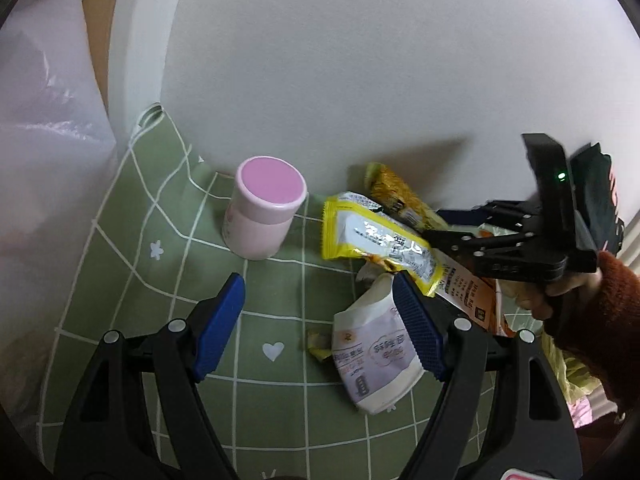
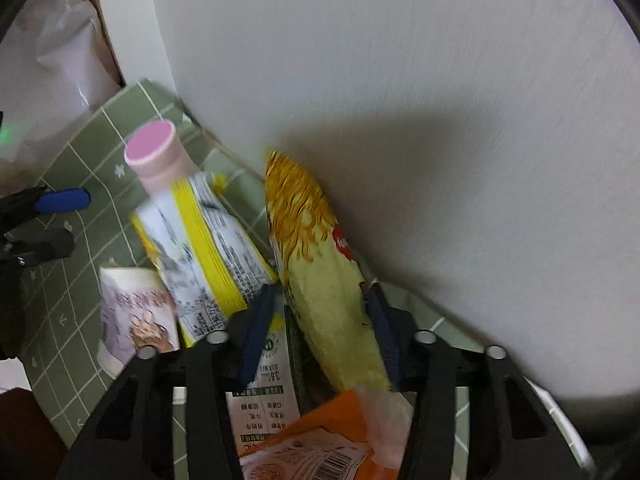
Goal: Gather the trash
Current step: 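Grasp the yellow-green snack bag with the right tool and lift it, then grasp the white bear-print packet with the left tool while the right tool holds the snack bag, then carry both packets over the yellow bag and open both tools inside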
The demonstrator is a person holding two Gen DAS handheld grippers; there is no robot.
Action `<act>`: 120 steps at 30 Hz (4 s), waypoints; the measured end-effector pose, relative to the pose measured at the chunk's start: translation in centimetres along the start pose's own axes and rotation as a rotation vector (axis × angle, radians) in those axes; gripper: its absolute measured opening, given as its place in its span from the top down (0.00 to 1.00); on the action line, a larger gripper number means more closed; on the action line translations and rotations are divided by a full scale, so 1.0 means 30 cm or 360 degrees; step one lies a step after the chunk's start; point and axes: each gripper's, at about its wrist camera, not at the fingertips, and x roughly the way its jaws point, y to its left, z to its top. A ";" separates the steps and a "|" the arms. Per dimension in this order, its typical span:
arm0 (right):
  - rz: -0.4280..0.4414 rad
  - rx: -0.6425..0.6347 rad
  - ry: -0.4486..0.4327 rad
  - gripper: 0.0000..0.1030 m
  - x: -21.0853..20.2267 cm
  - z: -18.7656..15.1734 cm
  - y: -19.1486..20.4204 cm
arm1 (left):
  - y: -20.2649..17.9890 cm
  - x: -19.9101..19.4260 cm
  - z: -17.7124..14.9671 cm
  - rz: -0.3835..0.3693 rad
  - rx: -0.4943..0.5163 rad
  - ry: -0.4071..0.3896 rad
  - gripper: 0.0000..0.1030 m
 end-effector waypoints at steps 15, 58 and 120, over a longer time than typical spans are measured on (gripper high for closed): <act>-0.0058 0.0196 -0.0417 0.81 -0.366 -0.061 -0.014 | -0.065 0.084 -0.005 -0.0146 0.0087 0.0123 0.30; -0.0040 0.0481 -0.0122 0.74 -0.310 -0.472 -0.090 | -0.242 -0.074 -0.187 0.0093 0.0173 0.0250 0.37; -0.1090 0.1440 -0.0842 0.85 -1.264 -1.214 -0.183 | -1.419 0.041 -0.083 -0.1025 0.1215 0.0138 0.72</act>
